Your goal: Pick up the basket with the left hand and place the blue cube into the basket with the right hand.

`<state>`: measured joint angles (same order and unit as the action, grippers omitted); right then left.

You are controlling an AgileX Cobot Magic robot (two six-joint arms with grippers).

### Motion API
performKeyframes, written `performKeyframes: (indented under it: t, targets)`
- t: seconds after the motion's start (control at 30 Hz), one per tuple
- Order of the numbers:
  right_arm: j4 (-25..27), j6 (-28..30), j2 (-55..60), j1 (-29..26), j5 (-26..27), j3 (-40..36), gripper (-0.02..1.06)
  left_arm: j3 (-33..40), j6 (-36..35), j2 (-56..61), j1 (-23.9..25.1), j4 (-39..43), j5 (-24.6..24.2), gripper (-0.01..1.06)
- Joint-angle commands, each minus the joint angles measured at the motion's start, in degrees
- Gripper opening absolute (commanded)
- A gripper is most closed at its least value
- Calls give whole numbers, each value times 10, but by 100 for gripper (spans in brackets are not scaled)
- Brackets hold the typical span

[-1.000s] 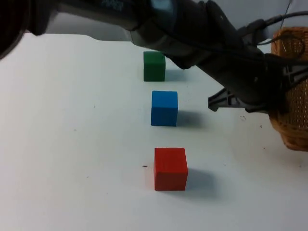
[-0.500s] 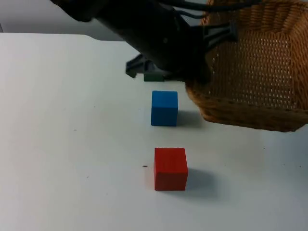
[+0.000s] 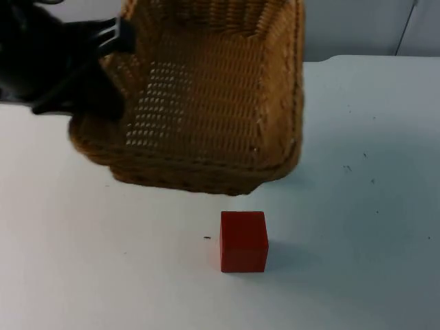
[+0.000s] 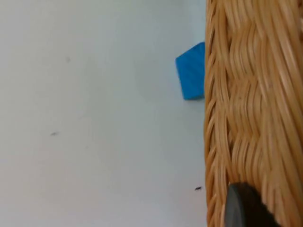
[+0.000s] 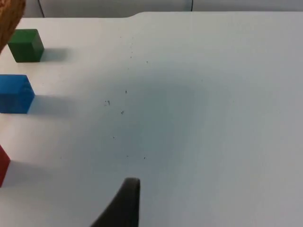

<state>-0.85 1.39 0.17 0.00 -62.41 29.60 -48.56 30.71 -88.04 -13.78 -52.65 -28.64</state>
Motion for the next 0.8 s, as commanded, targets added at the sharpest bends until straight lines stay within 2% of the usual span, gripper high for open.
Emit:
performKeyframes:
  t: [0.0,0.03,0.17,0.2,0.33,0.5,0.77]
  targets:
    - [-4,1,-2,0,7,-4,104,49,58,53,57,-40,-31,0]
    - [-4,1,-2,0,7,-4,104,49,58,53,57,-40,-31,0]
    - [-4,1,-2,0,7,-4,104,98,162,89,168,-91,-132,0]
    - [-4,1,-2,0,7,-4,104,98,162,89,168,-91,-132,0]
    - [-4,1,-2,0,7,-4,104,126,248,96,296,-98,-265,0]
    - [-4,1,-2,0,7,-4,104,152,294,96,375,-134,-281,0]
    - [-4,1,-2,0,7,-4,104,152,291,96,388,-80,-273,0]
